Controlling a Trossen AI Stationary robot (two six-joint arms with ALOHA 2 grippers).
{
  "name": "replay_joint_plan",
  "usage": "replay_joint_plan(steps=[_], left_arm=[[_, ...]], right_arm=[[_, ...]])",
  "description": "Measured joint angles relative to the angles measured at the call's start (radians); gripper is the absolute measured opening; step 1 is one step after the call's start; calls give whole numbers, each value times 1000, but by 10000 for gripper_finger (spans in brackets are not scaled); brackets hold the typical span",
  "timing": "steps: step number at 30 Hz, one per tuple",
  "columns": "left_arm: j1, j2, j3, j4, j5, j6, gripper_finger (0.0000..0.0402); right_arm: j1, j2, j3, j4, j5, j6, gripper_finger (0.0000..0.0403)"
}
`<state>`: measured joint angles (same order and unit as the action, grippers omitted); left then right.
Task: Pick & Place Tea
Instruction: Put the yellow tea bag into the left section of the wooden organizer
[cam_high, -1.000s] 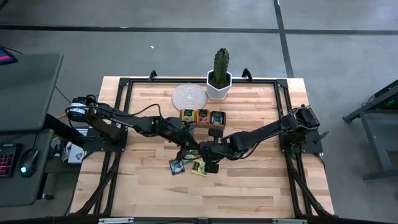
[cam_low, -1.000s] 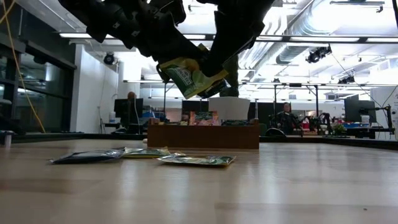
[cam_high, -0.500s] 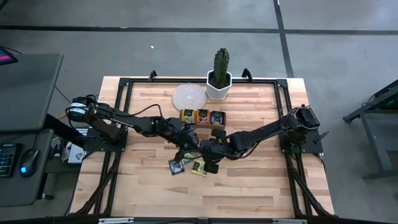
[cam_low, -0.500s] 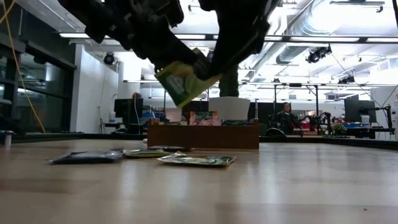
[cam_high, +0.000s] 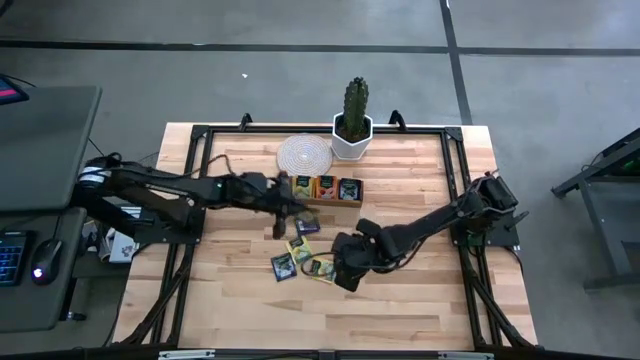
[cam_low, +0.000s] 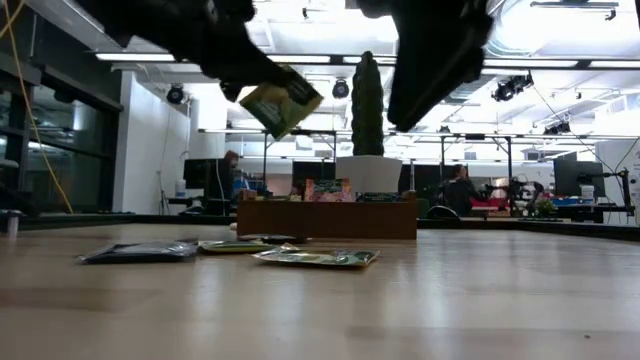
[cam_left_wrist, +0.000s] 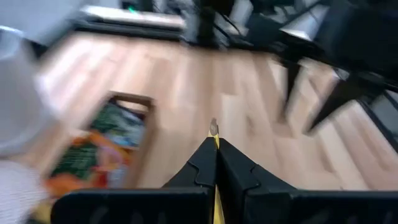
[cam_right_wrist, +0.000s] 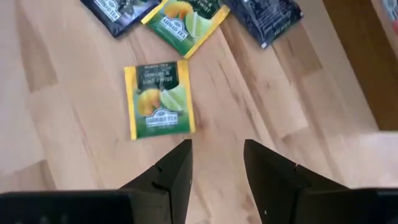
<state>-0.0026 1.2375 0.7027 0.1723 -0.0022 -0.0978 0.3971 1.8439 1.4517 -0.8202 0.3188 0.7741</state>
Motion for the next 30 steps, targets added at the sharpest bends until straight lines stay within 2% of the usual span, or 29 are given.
replay_joint_plan(steps=[5, 9, 12, 18, 22, 27, 30], left_arm=[[88, -105, -184, 238, -6, -27, 0], [154, -111, -315, 466, 5, -91, 0], [193, -97, -364, 538, 7, -136, 0], [279, -21, -373, 630, 21, -150, 0], [337, 79, -364, 674, 51, -197, 0], [377, 202, -327, 734, 125, -222, 0], [379, 248, -297, 759, 128, -223, 0]], right_arm=[[61, 0, 0, -14, 62, 108, 140], [89, 0, 0, -13, 75, 177, 140], [101, 0, 0, -8, 75, 214, 140], [108, 0, 0, 10, 71, 263, 140], [108, 0, 0, 28, 68, 276, 140], [108, 0, 0, 41, 69, 277, 140], [108, 0, 0, 46, 70, 283, 140]])
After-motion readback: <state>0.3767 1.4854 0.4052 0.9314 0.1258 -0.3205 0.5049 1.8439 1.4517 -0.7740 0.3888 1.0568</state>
